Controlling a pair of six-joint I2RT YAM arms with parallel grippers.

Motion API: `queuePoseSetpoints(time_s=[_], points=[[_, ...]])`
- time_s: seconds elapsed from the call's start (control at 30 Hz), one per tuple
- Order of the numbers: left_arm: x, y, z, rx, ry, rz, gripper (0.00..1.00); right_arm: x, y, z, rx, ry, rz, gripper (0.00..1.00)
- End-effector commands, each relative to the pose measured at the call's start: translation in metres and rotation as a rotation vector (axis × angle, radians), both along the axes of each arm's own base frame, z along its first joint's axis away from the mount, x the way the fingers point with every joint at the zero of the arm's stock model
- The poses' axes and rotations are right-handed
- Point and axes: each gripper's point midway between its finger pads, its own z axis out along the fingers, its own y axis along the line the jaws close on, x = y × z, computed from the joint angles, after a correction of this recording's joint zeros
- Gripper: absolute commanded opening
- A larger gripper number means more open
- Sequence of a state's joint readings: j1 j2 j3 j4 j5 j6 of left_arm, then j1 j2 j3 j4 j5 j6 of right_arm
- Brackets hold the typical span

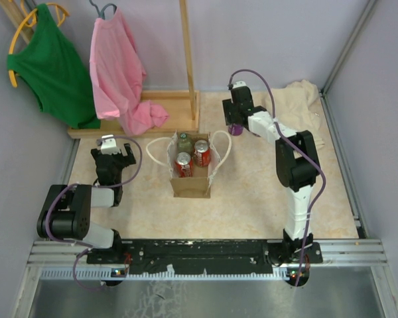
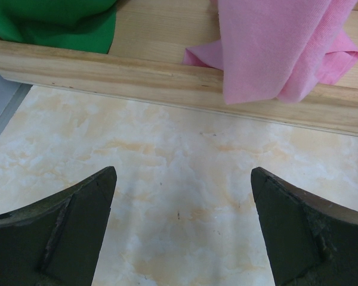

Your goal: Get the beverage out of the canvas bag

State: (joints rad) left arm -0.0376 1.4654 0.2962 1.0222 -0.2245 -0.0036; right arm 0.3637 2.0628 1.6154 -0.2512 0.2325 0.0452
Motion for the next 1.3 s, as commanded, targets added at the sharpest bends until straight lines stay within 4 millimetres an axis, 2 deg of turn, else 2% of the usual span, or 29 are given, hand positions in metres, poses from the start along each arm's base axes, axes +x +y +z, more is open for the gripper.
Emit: queuePoseSetpoints(time_s=[0.0, 0.17, 0.3, 0.37, 0.5, 0.6, 0.77, 0.93, 1.03, 1.1, 1.17, 1.27], points=[[0.007, -0.003, 0.008, -0.009, -0.025, -0.011, 1.00, 0.014, 0.002, 0.032, 0.038, -0.105, -0.007, 0.72], [0.007, -0.003, 0.008, -0.011, -0.026, -0.011, 1.00, 0.015, 0.000, 0.032, 0.035, -0.108, -0.021, 0.95], [0.007, -0.003, 0.008, -0.011, -0.026, -0.011, 1.00, 0.016, 0.003, 0.046, 0.045, -0.139, -0.003, 0.97], [0.007, -0.003, 0.009, -0.009, -0.027, -0.011, 1.00, 0.017, 0.004, 0.063, 0.058, -0.174, 0.001, 0.97], [0.007, -0.003, 0.009, -0.009, -0.028, -0.010, 1.00, 0.011, 0.005, 0.114, 0.091, -0.279, -0.010, 0.97], [0.007, -0.003, 0.009, -0.010, -0.029, -0.010, 1.00, -0.005, 0.006, 0.163, 0.115, -0.390, -0.017, 0.97], [0.006, -0.002, 0.010, -0.009, -0.031, -0.004, 1.00, -0.053, 0.024, 0.244, 0.168, -0.569, 0.040, 0.95], [0.005, -0.002, 0.010, -0.008, -0.032, -0.003, 1.00, -0.109, 0.051, 0.296, 0.229, -0.647, 0.145, 0.94], [0.005, -0.002, 0.010, -0.010, -0.033, -0.003, 1.00, -0.138, 0.074, 0.302, 0.241, -0.632, 0.225, 0.91], [0.004, -0.001, 0.010, -0.008, -0.032, -0.003, 1.00, -0.154, 0.090, 0.297, 0.226, -0.613, 0.261, 0.89], [0.005, -0.002, 0.010, -0.009, -0.033, -0.004, 1.00, -0.169, 0.110, 0.286, 0.208, -0.583, 0.301, 0.86], [0.004, -0.002, 0.010, -0.009, -0.031, -0.002, 1.00, -0.186, 0.141, 0.258, 0.193, -0.505, 0.368, 0.84]])
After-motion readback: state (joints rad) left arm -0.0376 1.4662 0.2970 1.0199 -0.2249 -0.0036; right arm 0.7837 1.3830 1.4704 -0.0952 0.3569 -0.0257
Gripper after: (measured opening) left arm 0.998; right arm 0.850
